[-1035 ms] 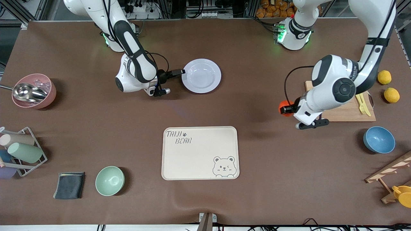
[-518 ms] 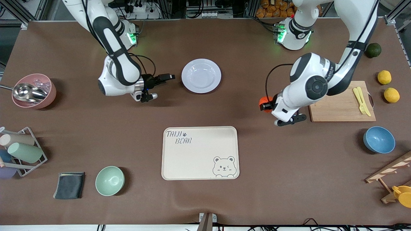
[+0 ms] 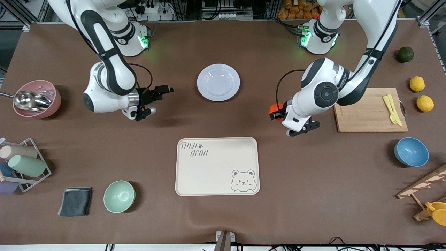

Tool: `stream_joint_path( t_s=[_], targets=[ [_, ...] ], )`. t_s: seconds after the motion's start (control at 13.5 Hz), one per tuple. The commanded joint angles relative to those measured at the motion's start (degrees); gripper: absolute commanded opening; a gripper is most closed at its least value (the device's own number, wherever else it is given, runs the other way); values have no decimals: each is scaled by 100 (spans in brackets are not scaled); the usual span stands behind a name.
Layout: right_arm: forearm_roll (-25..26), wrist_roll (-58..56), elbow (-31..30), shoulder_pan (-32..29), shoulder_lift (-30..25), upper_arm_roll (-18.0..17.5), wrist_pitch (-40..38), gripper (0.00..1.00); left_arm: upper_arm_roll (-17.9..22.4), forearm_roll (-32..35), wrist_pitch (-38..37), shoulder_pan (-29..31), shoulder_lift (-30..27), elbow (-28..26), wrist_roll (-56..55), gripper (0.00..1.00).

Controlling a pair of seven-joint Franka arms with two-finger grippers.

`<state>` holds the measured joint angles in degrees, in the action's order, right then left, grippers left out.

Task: Place orange and plate with both arms
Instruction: 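Carry the orange over the white plate with the left gripper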

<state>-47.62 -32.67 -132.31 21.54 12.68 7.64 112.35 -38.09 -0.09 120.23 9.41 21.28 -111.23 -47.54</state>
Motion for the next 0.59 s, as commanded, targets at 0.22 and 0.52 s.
stream_joint_path(
  t_s=[0.22, 0.52],
  targets=[
    [288, 129, 65, -141, -55, -61, -134, 100, 4, -87, 220, -307, 411, 382, -554, 0],
    [306, 129, 65, -194, -46, -61, -134, 100, 21, -26, 229, -939, 894, 962, -1457, 0]
  ],
)
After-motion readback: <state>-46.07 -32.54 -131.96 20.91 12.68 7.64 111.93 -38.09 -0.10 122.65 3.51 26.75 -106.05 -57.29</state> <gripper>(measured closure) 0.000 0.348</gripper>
